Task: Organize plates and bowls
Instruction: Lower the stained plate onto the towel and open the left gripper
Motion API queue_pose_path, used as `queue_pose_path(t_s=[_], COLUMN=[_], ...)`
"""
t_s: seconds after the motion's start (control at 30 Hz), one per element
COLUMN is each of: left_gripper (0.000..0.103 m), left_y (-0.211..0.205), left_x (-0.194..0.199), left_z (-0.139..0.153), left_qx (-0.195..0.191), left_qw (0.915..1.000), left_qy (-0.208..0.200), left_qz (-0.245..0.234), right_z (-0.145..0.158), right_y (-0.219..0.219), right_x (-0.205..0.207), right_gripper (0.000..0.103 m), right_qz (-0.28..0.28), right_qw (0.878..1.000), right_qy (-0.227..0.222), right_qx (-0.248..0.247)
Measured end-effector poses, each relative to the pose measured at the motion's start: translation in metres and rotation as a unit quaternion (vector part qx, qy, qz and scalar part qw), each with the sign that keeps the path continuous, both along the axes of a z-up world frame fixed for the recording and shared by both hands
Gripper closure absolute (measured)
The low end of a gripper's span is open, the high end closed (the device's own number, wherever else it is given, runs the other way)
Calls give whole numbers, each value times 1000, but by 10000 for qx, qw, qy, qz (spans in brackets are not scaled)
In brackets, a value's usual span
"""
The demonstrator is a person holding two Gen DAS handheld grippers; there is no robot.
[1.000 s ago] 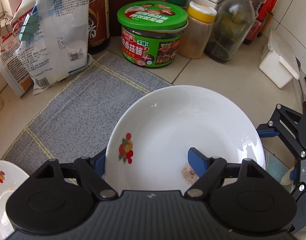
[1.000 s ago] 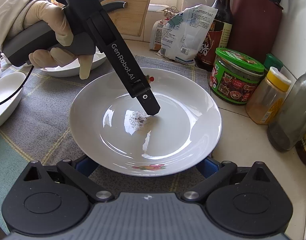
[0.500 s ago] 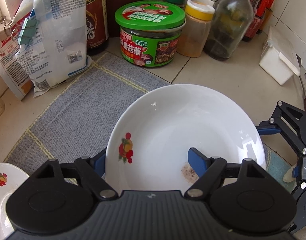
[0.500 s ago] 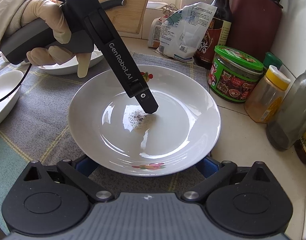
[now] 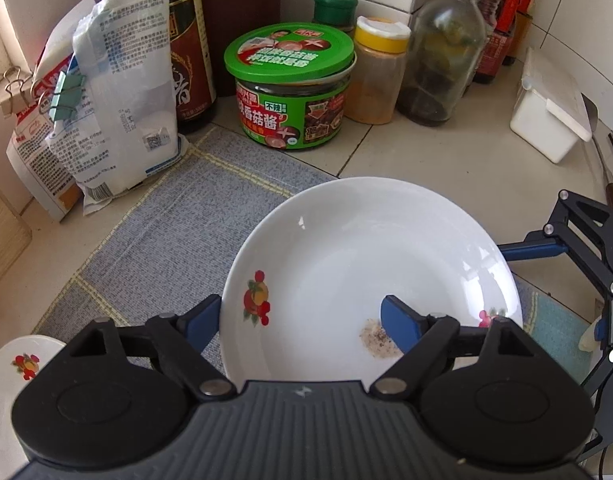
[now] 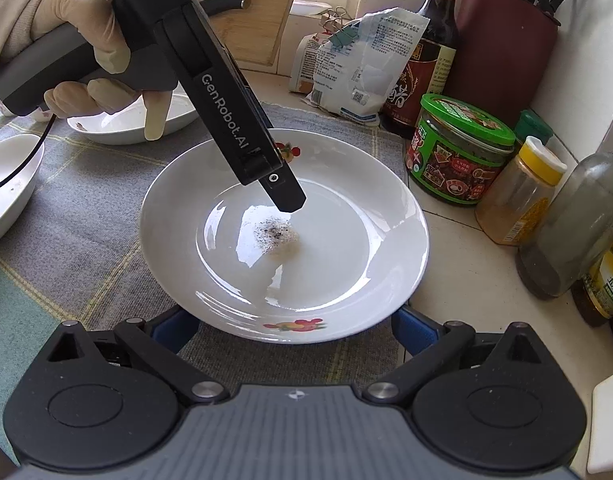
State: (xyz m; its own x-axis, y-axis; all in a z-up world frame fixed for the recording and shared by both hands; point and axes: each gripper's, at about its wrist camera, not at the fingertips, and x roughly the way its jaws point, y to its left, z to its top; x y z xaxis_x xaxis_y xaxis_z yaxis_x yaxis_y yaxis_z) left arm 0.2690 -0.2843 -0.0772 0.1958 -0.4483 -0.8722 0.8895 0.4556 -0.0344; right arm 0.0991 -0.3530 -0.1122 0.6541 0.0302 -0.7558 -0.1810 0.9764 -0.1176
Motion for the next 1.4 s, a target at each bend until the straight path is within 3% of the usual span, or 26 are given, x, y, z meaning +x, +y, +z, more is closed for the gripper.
queue_pose_path(t_s=[0.4, 0.8, 1.13, 1.4], left_gripper=[16, 13, 9, 7], left_y=[17, 54, 106, 164], left_x=[-27, -101, -182, -228], left_z=[35, 82, 89, 74], left_qx=[-305, -867, -1268, -1402], left_qw=[9988, 9925, 9796, 9629], left_qy=[-355, -797, -1242, -1052], left_qz=[108, 343, 947, 2054], right_z=[18, 42, 50, 46], right_y=[6, 21, 46, 63], right_x=[-22, -61, -106, -128], right_gripper=[0, 0, 0, 0], right_qz=[-287, -666, -690, -345], right_qw=[9993, 9959, 9925, 9941], right_qy=[-184, -611, -1000, -922], right_qx=[-153, -33, 163, 461])
